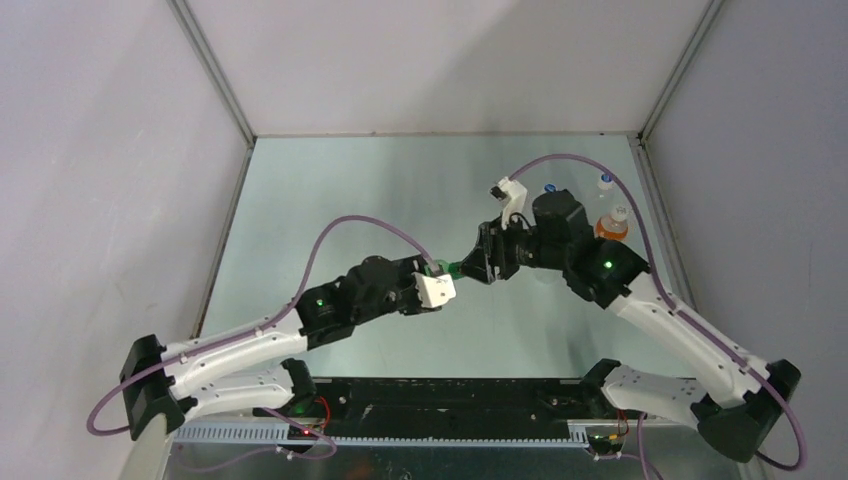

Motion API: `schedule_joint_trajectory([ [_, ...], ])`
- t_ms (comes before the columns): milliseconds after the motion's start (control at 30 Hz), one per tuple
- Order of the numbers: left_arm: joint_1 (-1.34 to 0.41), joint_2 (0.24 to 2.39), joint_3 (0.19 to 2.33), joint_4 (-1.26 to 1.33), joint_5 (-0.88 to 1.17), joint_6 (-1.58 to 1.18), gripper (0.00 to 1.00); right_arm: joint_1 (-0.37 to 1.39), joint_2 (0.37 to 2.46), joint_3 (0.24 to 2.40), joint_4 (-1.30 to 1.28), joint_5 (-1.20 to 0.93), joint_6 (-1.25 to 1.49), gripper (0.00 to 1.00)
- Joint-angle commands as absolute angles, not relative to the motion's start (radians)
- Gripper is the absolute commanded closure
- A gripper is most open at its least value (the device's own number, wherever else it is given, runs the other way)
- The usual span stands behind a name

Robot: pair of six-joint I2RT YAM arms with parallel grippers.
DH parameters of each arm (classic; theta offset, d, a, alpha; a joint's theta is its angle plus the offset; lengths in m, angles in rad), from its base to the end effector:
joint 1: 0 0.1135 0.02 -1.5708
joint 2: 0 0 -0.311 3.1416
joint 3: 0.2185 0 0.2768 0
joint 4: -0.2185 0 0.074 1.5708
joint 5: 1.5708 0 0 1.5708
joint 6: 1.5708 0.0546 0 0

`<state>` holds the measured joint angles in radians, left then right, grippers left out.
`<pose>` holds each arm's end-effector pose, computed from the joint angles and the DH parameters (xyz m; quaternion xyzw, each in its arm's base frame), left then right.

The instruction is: Screw on the bottle caps

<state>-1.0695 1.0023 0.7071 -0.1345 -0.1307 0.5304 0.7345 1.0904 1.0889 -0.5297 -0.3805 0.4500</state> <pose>0.1240 -0.2115 0.3010 0.5778 0.6104 -0.0905 0.5341 0.1750 0.1853 0.3857 -0.2138 0.8303 0.4084 0.3131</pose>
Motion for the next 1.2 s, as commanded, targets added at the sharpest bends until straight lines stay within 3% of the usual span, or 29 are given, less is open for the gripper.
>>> schedule_joint_trajectory([
  [0,-0.977,0.967,0.770,-0.216,0.162,0.482,0.96,0.726,0.985,1.098,-0.405,-0.430,0.147,0.45],
  [167,-0.875,1.025,0.868,-0.402,0.507,0.493,0.94,0.724,0.920,1.098,-0.507,-0.614,-0.242,0.38],
  [367,-0.870,1.141,1.014,-0.621,0.694,0.578,0.93,0.744,0.903,1.100,-0.652,-0.746,-0.659,0.39],
  [900,-0.870,1.225,1.115,-0.670,0.777,0.603,0.93,0.818,0.972,1.151,-0.767,-0.768,-0.776,0.54],
  [1033,-0.871,1.229,1.120,-0.664,0.779,0.594,0.93,0.826,0.983,1.151,-0.746,-0.749,-0.766,0.63],
  [1133,-0.870,1.223,1.118,-0.612,0.763,0.543,0.93,0.832,0.996,1.151,-0.730,-0.712,-0.721,0.86],
  [1167,-0.872,1.215,1.116,-0.598,0.742,0.530,0.92,0.834,1.003,1.151,-0.718,-0.705,-0.699,0.89],
])
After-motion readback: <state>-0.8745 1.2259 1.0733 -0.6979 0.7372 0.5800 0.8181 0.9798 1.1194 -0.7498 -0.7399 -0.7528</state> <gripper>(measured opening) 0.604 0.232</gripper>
